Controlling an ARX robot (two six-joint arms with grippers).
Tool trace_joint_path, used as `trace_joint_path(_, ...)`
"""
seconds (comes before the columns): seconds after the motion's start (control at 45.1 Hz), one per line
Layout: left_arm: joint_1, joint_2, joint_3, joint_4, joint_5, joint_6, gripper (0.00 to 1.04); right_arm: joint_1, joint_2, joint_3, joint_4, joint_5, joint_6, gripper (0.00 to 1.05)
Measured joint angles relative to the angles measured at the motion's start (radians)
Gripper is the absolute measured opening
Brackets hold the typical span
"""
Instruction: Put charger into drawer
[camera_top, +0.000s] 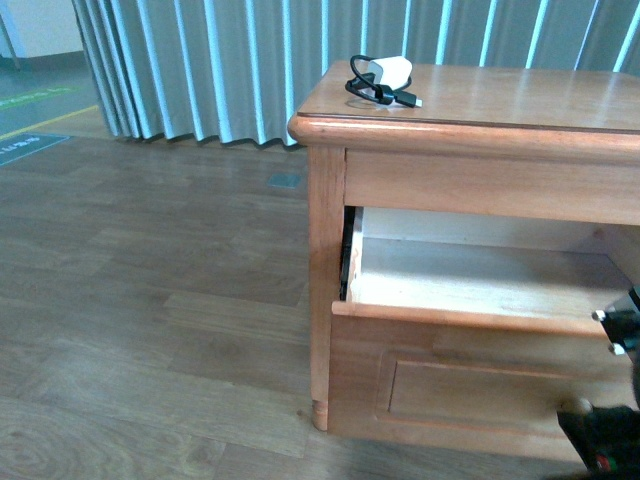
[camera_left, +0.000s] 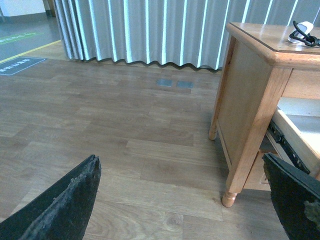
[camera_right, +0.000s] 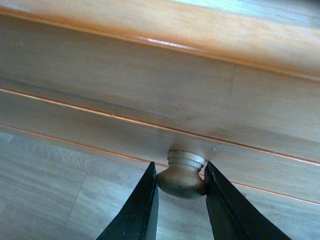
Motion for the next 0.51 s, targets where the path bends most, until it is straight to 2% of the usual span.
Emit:
trace_joint_path(0.2,0.0,0.0,0.0,0.0,0.0,0.0,0.99,0.008,-0.121,-0.088,-0.05,-0.026,-0.015,0.24)
trace_joint_path(0.289,0.0,0.0,0.0,0.0,0.0,0.0,0.99,0.011,-0.177,-0.105,-0.064,-0.012,-0.005,0.41)
trace_joint_path(0.377,0.0,0.0,0.0,0.0,0.0,0.0,0.99,0.01,-0.25,-0.105,-0.097,-0.007,0.001,0.52)
trace_joint_path(0.444,0.0,0.0,0.0,0.0,0.0,0.0,0.99,-0.005,-0.375,-0.117,-0.191,-0.02,0.004,0.67)
trace_joint_path(0.511,0.0,0.0,0.0,0.0,0.0,0.0,0.99,-0.021,-0.46,-0.128,-0.261,-0.032,0.003,0.75)
